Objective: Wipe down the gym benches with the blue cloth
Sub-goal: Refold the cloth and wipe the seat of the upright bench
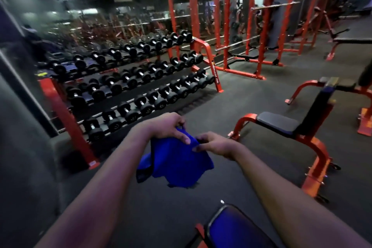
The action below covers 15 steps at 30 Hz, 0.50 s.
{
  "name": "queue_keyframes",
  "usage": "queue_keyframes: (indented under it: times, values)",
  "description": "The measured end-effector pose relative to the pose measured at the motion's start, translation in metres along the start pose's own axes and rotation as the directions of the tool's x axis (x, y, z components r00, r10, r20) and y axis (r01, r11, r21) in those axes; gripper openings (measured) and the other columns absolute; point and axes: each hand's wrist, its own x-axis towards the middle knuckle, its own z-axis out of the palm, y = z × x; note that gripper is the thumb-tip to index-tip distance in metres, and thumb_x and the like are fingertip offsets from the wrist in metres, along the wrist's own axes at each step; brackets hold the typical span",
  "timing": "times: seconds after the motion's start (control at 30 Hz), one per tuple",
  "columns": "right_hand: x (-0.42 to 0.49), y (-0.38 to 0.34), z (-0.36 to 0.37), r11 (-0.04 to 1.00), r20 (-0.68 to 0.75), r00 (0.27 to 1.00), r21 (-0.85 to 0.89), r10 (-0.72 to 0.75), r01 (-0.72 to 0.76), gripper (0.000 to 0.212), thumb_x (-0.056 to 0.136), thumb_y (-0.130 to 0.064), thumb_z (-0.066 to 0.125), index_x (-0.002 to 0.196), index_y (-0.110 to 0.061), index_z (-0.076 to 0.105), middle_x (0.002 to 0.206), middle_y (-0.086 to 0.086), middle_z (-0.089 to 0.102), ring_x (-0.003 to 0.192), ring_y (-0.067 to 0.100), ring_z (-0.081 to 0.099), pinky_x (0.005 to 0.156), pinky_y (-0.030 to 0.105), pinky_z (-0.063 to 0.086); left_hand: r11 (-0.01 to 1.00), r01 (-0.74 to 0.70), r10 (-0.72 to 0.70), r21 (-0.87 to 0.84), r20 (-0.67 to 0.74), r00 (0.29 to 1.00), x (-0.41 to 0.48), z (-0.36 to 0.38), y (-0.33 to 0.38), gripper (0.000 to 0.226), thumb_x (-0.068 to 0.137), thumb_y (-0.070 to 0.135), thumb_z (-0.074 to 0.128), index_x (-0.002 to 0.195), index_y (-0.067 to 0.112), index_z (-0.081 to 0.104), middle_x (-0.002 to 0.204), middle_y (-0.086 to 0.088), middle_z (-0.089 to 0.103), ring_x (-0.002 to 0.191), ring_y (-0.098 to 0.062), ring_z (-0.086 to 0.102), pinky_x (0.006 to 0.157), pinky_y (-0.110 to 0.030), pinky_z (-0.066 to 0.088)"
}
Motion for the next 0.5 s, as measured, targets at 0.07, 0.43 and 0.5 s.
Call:
queue_keyframes:
  times: [0.07, 0.43, 0.5]
  values:
    - [0.027, -0.014, 0.014, 0.999, -0.015, 0.999, -0.024, -0.036, 0.036, 0.034, 0.087, -0.020, 0.065, 0.106, 0.007, 0.063, 0.106, 0.018, 0.070, 0.095, 0.025, 0.064, 0.098, 0.044, 0.047, 0.992, 0.109, -0.111, 0.057, 0.050, 0.993, -0.018, -0.019, -0.039, 0.044, 0.069, 0.043, 0.085, 0.102, 0.021, 0.068, 0.098, 0.002, 0.067, 0.090, -0.017, 0.061, 0.079, -0.030, 0.048]
    - [0.205, -0.101, 0.125, 0.968, -0.254, 0.964, 0.210, -0.078, 0.134, 0.012, 0.075, -0.016, 0.057, 0.086, -0.017, 0.053, 0.085, 0.011, 0.054, 0.082, 0.023, 0.050, 0.075, 0.037, 0.038, 0.760, 0.330, -0.627, -0.560, -0.501, 0.596, -0.034, -0.003, -0.293, 0.036, 0.095, 0.026, 0.059, 0.124, 0.004, 0.055, 0.117, -0.016, 0.063, 0.111, -0.034, 0.058, 0.093, -0.034, 0.044]
    - [0.240, -0.111, 0.142, 0.942, -0.366, 0.929, 0.288, -0.057, 0.171, 0.012, 0.083, -0.008, 0.054, 0.086, -0.019, 0.050, 0.084, 0.007, 0.055, 0.083, 0.022, 0.049, 0.077, 0.038, 0.039, 0.547, 0.422, -0.796, -0.723, -0.293, 0.530, -0.029, 0.011, -0.328, 0.060, 0.101, 0.047, 0.041, 0.130, -0.004, 0.049, 0.129, -0.028, 0.057, 0.119, -0.040, 0.054, 0.099, -0.039, 0.043]
